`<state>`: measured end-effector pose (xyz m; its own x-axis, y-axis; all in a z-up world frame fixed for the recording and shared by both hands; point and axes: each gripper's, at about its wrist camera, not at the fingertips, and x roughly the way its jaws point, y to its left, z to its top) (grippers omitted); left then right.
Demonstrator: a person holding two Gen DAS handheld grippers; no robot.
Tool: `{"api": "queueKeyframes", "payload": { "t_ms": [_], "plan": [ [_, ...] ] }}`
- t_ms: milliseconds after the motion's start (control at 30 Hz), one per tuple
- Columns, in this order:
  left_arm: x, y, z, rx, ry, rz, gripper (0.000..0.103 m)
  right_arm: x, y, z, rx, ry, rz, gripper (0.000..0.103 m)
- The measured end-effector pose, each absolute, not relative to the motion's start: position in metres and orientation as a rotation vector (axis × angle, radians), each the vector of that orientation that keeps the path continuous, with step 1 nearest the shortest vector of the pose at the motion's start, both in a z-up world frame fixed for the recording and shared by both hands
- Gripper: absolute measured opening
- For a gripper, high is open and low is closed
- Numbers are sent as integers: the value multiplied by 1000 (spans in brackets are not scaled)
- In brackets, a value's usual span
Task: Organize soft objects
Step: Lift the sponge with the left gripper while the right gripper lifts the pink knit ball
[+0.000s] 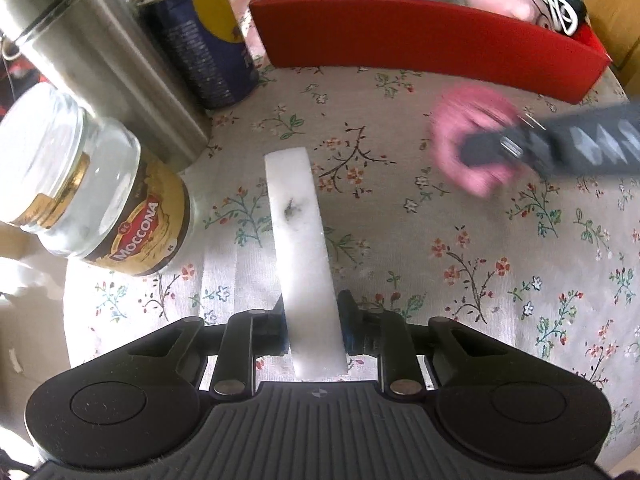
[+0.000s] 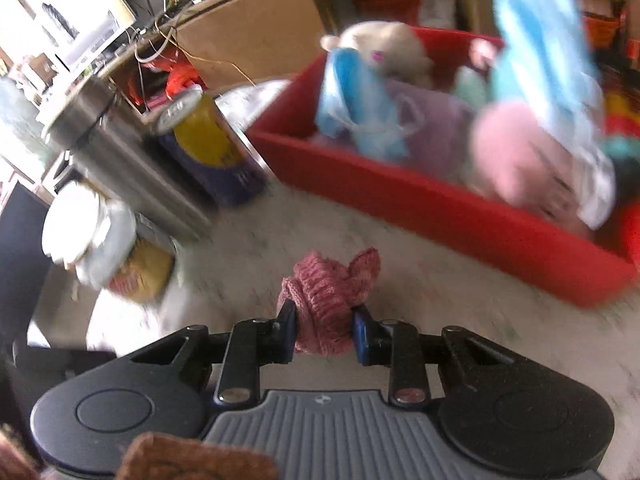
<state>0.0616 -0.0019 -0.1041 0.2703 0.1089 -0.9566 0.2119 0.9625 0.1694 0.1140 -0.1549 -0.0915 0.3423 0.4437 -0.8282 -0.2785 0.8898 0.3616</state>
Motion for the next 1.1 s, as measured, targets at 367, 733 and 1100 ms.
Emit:
{"api": "queueKeyframes", "payload": {
  "t_ms": [367, 733, 1100],
  "plan": [
    [49, -30, -84, 160, 1294, -134, 21, 60, -209, -56, 279, 1031, 398, 0],
    [59, -54, -33, 253, 1095, -110, 21, 54, -228, -26, 271, 880, 314, 0],
    [80, -58, -15, 273, 960, -72, 21, 55, -237, -5, 199, 749, 240, 0]
  ]
}}
